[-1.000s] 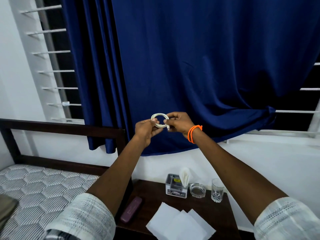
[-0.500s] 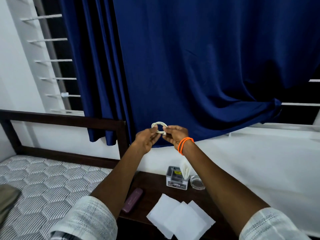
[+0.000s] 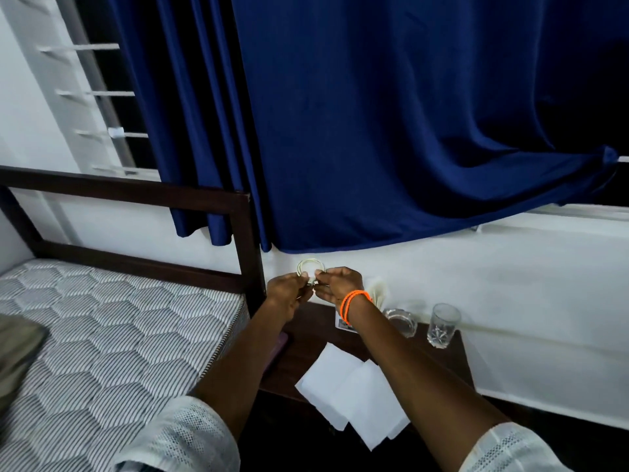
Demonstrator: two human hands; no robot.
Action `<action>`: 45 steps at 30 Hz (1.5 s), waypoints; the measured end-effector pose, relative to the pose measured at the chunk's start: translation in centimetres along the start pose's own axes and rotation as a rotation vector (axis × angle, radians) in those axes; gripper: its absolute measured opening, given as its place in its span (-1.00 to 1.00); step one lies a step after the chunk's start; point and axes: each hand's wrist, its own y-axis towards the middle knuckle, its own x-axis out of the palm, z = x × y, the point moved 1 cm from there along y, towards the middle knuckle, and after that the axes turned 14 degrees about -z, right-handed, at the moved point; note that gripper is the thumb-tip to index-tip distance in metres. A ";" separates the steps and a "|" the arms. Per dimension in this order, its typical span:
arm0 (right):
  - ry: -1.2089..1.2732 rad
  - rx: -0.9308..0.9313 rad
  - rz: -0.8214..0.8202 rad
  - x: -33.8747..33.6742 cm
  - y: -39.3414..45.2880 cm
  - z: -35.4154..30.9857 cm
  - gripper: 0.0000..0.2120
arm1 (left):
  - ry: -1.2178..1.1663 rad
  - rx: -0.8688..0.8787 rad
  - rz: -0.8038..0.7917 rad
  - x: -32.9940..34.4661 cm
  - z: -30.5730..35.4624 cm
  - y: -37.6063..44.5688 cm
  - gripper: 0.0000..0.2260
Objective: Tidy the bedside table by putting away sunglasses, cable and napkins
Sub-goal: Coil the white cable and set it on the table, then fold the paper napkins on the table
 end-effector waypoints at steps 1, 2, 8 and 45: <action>0.001 0.011 0.008 -0.1 0.5 1.0 -0.76 | 0.010 -0.013 0.012 -0.5 -0.8 0.5 -0.93; -0.007 0.023 0.025 -0.2 1.1 1.9 -0.76 | 0.026 -0.029 0.026 -0.9 -1.5 1.0 -0.93; -0.136 0.084 0.138 -1.4 4.3 6.8 -0.72 | 0.052 -0.128 0.033 -2.7 -5.3 4.4 -0.86; -0.421 0.255 0.381 -3.1 17.4 18.5 -0.80 | 0.995 -0.256 0.292 -7.7 -13.8 17.8 -0.65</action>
